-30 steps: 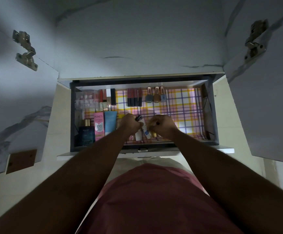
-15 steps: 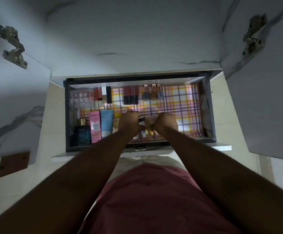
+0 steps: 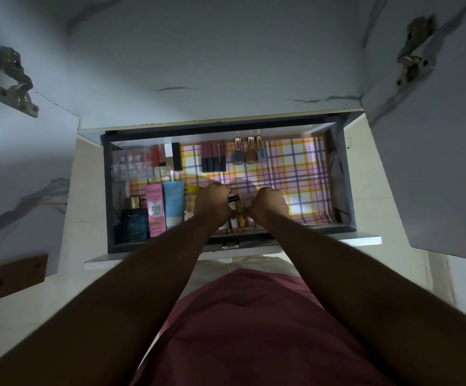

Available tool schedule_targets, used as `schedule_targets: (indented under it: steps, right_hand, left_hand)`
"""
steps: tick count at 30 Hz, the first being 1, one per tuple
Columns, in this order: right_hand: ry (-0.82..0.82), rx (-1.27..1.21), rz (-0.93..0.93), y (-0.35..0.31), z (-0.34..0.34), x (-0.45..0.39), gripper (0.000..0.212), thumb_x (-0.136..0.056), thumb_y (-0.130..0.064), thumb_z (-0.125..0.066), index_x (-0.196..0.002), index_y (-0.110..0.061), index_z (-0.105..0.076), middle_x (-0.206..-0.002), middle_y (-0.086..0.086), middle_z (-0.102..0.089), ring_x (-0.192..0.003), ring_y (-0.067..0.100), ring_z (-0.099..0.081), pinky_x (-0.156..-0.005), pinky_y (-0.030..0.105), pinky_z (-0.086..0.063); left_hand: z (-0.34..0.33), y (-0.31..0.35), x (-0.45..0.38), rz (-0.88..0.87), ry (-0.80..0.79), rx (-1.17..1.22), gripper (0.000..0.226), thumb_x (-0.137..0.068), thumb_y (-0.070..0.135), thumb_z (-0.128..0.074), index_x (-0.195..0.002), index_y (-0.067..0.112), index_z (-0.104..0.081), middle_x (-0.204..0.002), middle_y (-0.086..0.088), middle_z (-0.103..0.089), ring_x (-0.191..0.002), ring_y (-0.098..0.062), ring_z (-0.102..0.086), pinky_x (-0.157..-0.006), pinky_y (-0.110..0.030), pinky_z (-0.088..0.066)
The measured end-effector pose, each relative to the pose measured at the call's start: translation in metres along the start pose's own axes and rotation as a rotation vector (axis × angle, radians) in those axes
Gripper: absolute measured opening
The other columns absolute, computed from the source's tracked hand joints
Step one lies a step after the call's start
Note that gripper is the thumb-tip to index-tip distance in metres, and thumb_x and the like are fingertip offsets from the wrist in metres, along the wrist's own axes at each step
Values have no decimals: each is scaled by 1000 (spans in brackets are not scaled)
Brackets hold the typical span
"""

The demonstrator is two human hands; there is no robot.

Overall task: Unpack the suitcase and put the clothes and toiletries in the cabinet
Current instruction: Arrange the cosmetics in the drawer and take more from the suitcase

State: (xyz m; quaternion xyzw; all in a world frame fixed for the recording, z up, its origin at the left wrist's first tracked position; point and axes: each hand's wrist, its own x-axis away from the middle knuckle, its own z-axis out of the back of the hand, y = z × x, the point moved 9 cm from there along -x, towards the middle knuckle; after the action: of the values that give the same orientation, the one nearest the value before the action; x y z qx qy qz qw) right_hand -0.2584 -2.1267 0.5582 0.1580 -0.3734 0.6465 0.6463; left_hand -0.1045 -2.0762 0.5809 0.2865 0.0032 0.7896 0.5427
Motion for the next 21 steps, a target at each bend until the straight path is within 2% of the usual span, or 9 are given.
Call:
schedule_targets:
  steps: [3, 7, 10, 12, 14, 16, 21]
  right_hand:
    - [-14, 1, 8, 1, 1, 0, 24, -85, -35, -81, -93, -16, -67, -77, -2, -61, -70, 13, -60, -53, 24, -41]
    - [-71, -120, 26, -2, 8, -2, 20, -84, -34, -83, -85, -18, -72, -80, -2, -70, -72, 9, -63, -53, 22, -41]
    - [-186, -555, -75, -5, 15, -4, 5, -90, -17, -74, -89, -13, -77, -83, 4, -76, -65, 14, -64, -52, 26, -45]
    - [-312, -818, -99, -16, 22, -1, 15, -92, -4, -62, -102, -5, -74, -86, 13, -75, -62, 18, -62, -52, 29, -46]
    - [-386, -972, -54, -31, 33, 0, 27, -93, 5, -53, -113, 1, -70, -91, 16, -75, -70, 22, -68, -59, 33, -51]
    - [-413, -1037, 9, -45, 45, -1, 30, -95, 9, -50, -115, 1, -70, -96, 15, -75, -84, 28, -73, -70, 38, -57]
    - [-397, -1049, 130, -60, 61, -1, 30, -100, 6, -58, -126, -3, -70, -116, 20, -73, -97, 34, -73, -86, 47, -63]
  left_hand:
    - [0, 0, 1, 10, -6, 29, 31, -79, 35, -84, -99, 17, -69, -97, -3, -67, -81, -15, -55, -68, -28, -40]
    - [9, -5, 2, 38, 6, 137, 41, -75, 36, -88, -106, 17, -69, -98, 0, -67, -90, -18, -64, -72, -30, -51]
    - [17, -14, -2, 158, -6, 458, 38, -75, 37, -90, -101, 17, -71, -90, 4, -68, -82, -13, -63, -65, -26, -47]
    - [19, -22, -4, 343, -49, 778, 32, -80, 22, -86, -108, 14, -73, -98, -2, -73, -88, -17, -68, -68, -27, -54]
    - [21, -20, -4, 441, -113, 1000, 18, -87, 9, -77, -104, 12, -74, -100, -10, -75, -88, -24, -72, -71, -35, -62]
    - [28, -14, -5, 462, -143, 1149, 19, -90, 3, -70, -107, 11, -74, -105, -14, -75, -91, -29, -75, -78, -41, -65]
    - [35, -6, -7, 489, -118, 1307, 14, -94, 8, -69, -106, 11, -74, -100, -12, -79, -90, -29, -77, -80, -44, -64]
